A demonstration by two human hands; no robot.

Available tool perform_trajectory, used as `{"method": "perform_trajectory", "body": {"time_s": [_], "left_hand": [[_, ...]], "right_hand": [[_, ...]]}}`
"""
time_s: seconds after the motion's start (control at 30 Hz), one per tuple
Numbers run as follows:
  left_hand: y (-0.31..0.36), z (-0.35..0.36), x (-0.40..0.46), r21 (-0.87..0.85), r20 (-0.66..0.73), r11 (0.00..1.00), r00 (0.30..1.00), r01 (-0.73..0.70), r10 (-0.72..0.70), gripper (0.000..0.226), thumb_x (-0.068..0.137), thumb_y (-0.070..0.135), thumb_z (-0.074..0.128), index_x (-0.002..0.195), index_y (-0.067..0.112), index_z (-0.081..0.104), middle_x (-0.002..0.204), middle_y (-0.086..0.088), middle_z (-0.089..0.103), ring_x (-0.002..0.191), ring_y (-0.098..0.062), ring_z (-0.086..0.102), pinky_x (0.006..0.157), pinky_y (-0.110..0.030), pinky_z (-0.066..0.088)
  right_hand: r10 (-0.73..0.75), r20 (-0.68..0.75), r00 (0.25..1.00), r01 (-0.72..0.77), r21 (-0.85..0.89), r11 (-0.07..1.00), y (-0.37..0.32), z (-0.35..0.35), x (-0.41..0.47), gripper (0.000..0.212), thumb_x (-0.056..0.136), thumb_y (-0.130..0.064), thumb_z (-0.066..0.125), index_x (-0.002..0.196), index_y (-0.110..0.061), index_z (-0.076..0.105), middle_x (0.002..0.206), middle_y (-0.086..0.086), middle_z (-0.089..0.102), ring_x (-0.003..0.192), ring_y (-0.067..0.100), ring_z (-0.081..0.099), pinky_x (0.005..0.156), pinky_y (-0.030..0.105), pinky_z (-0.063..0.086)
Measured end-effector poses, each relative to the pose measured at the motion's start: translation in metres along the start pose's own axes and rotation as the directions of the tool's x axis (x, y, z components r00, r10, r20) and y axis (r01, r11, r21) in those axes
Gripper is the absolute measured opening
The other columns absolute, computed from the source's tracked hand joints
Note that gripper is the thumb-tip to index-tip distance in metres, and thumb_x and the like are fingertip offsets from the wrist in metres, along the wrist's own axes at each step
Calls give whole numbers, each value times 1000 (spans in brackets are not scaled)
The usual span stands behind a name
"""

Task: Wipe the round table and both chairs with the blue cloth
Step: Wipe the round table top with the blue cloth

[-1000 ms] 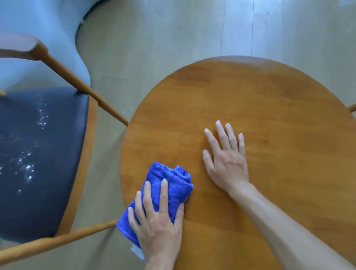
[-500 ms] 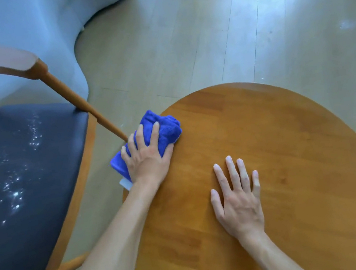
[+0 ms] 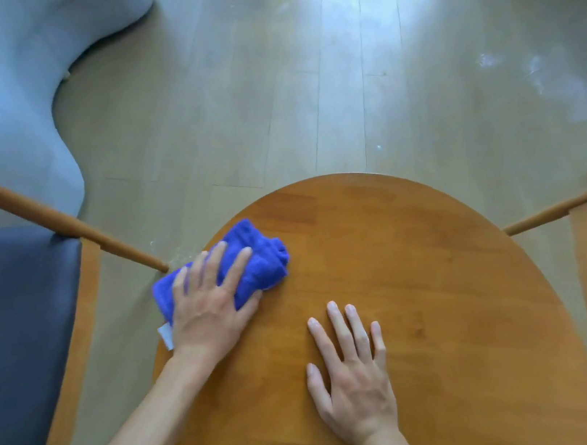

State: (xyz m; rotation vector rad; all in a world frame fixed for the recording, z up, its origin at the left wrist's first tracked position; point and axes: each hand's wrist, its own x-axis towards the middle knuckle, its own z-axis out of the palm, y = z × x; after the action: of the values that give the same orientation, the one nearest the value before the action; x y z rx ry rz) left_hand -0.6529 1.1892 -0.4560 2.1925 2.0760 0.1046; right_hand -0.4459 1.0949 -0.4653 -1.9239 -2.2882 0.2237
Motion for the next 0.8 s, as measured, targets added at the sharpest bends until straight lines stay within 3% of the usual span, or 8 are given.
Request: {"method": "perform_trajectory", "body": {"time_s": [0.13,0.23,0.37,0.5,0.6,0.67,0.8], "left_hand": [[23,3,31,-44,-31,969,969,245,-246,62,86,57,41,140,28,46,146,-11,41,130,-37,38,106,-57,26],[66,7,71,-58,13,966,968,251,-250,61,91,54,47,146,31,35,154,-8,28,138,-35,25,110,-57,17],[143,16,108,-27,100,1000,995,-15,17,64,92,61,32,150,40,14,160,0,11,144,-29,9,114,-50,3],[193,25,106,-66,164,930,915,-363,369,63,92,62,32,149,44,12,161,2,8,147,-27,4,116,-48,-3],[171,25,108,-73,145,892,880,-446,452,61,92,61,35,148,46,16,160,6,13,147,-23,8,118,-44,1],[142,19,104,-72,136,911,901,-406,412,60,92,62,36,148,46,20,159,5,17,146,-23,13,117,-43,4],[73,-2,57,-81,108,986,982,-146,154,68,84,63,28,143,33,42,152,-6,35,137,-32,33,113,-50,21]], "right_hand": [[0,1,1000,0,-3,1000,1,1,0,60,81,-46,53,138,-26,53,153,8,36,143,29,30,108,56,26],[8,6,1000,-8,23,1000,2,1,-1,63,78,-47,56,138,-27,52,154,7,35,143,29,30,108,56,26],[16,3,1000,-16,31,999,5,4,0,63,76,-48,57,135,-28,53,154,5,35,144,27,29,109,55,24],[0,60,998,-1,19,1000,5,4,0,59,75,-50,57,130,-27,58,149,2,43,144,26,26,108,53,22],[6,11,1000,-7,93,996,6,4,-1,60,75,-46,58,132,-28,56,153,3,38,144,26,28,110,53,22],[8,-37,999,-3,131,991,7,4,-2,62,75,-44,59,134,-27,56,153,4,37,144,26,29,111,53,22],[21,-45,999,-9,252,968,7,-4,-2,57,76,-38,60,131,-25,59,152,1,38,144,22,28,113,51,23]]}}
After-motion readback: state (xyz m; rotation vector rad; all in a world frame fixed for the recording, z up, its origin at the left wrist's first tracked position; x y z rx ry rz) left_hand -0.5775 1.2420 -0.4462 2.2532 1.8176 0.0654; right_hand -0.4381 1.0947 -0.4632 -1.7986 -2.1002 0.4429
